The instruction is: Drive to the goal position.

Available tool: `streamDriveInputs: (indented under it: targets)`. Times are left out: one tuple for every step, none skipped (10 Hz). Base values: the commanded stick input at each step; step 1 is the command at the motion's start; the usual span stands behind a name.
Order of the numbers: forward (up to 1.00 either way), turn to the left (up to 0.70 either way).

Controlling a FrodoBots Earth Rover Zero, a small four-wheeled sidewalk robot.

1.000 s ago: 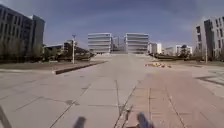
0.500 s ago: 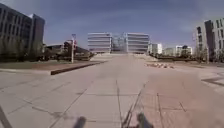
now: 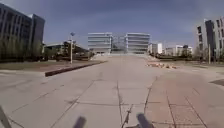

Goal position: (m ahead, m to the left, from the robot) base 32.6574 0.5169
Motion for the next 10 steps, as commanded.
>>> streamDriveInputs:
  targets:
    - [0.70, 0.00]
    - [0.70, 0.00]
    - [0.70, 0.00]
    - [0.70, 0.00]
    - [0.70, 0.00]
    - [0.70, 0.00]
    - [0.70, 0.00]
    - [0.70, 0.00]
    - [0.70, 0.00]
    - [0.70, 0.00]
